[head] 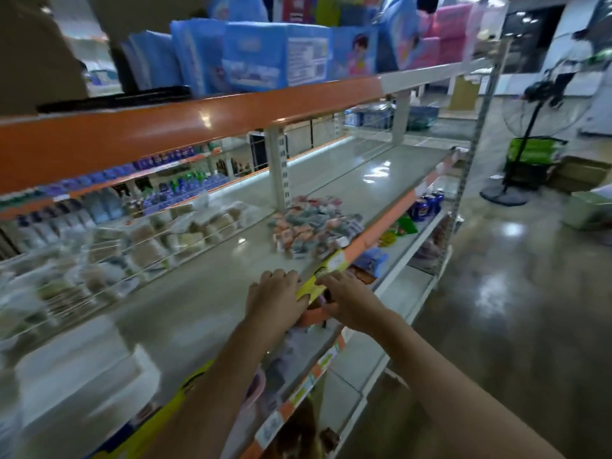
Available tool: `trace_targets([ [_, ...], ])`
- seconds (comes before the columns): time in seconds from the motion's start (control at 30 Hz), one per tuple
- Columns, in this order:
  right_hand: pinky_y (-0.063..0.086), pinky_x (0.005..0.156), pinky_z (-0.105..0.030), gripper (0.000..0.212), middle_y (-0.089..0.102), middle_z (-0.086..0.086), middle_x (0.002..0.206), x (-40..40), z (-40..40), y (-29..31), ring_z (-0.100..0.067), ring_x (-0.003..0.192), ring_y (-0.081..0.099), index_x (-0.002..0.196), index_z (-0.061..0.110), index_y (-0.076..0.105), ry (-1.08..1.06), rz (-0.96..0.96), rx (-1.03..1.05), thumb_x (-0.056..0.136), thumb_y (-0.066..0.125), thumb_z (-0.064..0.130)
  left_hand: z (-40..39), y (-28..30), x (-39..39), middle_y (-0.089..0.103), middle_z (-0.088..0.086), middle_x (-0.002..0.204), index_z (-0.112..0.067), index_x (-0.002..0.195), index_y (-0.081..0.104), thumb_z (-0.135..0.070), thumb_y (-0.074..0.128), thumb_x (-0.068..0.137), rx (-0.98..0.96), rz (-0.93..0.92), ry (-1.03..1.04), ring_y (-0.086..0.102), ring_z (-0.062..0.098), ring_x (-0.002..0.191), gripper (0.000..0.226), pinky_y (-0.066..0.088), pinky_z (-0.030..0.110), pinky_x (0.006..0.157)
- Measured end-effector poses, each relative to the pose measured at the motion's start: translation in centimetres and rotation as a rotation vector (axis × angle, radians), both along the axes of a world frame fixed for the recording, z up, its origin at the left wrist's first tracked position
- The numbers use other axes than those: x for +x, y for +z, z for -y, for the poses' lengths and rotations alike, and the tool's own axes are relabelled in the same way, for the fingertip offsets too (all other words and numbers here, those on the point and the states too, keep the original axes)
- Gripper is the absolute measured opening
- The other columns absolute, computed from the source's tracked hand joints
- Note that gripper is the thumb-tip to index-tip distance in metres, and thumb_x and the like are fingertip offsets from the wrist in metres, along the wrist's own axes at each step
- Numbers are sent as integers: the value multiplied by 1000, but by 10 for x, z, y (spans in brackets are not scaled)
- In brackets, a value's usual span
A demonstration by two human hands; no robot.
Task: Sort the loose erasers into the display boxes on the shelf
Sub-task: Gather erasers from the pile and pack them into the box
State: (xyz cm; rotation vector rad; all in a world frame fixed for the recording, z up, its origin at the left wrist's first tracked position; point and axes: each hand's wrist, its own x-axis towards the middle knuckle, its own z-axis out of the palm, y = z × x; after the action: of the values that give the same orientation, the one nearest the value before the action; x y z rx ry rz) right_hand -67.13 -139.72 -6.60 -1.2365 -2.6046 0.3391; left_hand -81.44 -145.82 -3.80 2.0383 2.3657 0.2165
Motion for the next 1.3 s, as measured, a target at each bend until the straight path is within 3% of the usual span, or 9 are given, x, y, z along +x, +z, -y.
trace_targets([
  [0.23, 38, 101, -38, 47, 43, -6, 137, 30, -84, -8, -26, 125, 42, 135, 18, 43, -41, -47, -46, 89, 52, 16, -95, -16, 24, 50, 5, 131, -23, 125, 49, -51, 43, 91, -11, -1, 46, 43, 26, 120, 45, 37, 37, 93],
  [0.37, 42, 98, -39, 49, 40, -5, 138, 38, -146, -8, -27, 122, 45, 136, 17, 41, -45, -48, -52, 89, 56, 18, -156, -21, 27, 42, 6, 142, -22, 132, 45, -54, 42, 91, 57, 2, 55, 33, 29, 131, 52, 33, 40, 103],
  [0.53, 47, 89, -36, 38, 42, -6, 135, 39, -235, -7, -28, 112, 53, 127, 14, 50, -89, -103, -38, 91, 54, 26, -235, -25, 23, 51, 1, 131, -23, 126, 50, -47, 48, 90, 121, 27, 62, 47, 22, 119, 43, 41, 36, 94],
  [0.67, 42, 90, -31, 39, 42, -4, 134, 36, -296, -10, -24, 117, 50, 128, 16, 47, -150, -36, -67, 92, 53, 28, -289, -28, 21, 59, -1, 113, -21, 113, 56, -39, 49, 92, 125, 75, 60, 54, 16, 101, 29, 47, 27, 83],
  [0.77, 43, 91, -33, 36, 48, -7, 128, 35, -328, -20, -24, 116, 48, 126, 14, 48, -186, -16, -55, 94, 48, 32, -320, -29, 22, 64, 1, 102, -17, 119, 56, -38, 50, 93, 127, 24, 51, 60, 16, 91, 34, 48, 26, 79],
  [0.83, 43, 92, -35, 39, 50, -8, 124, 32, -344, -27, -26, 117, 47, 125, 11, 48, -189, 40, -70, 96, 44, 37, -335, -29, 24, 65, 2, 106, -16, 127, 52, -35, 52, 93, 109, -45, 68, 60, 17, 95, 39, 44, 26, 81],
  [0.93, 41, 92, -37, 42, 50, -10, 119, 27, -366, -37, -28, 117, 44, 119, 9, 51, -157, 96, -82, 95, 42, 42, -356, -38, 26, 63, 3, 111, -16, 123, 55, -34, 58, 90, 5, -49, 129, 59, 20, 101, 38, 49, 32, 87],
  [1.1, 38, 92, -33, 36, 51, -10, 121, 29, -399, -45, -27, 116, 43, 118, 9, 51, -11, 70, -67, 97, 40, 35, -374, -50, 33, 65, 2, 103, -16, 112, 60, -22, 61, 88, -71, -37, 264, 61, 19, 93, 25, 53, 34, 80],
  [1.3, 39, 88, -29, 28, 55, -5, 113, 30, -433, -43, -23, 110, 47, 113, 14, 55, 263, -27, -79, 94, 47, 33, -380, -46, 40, 60, 0, 107, -18, 110, 59, -31, 59, 89, -45, -17, 328, 56, 18, 98, 24, 43, 28, 77],
])
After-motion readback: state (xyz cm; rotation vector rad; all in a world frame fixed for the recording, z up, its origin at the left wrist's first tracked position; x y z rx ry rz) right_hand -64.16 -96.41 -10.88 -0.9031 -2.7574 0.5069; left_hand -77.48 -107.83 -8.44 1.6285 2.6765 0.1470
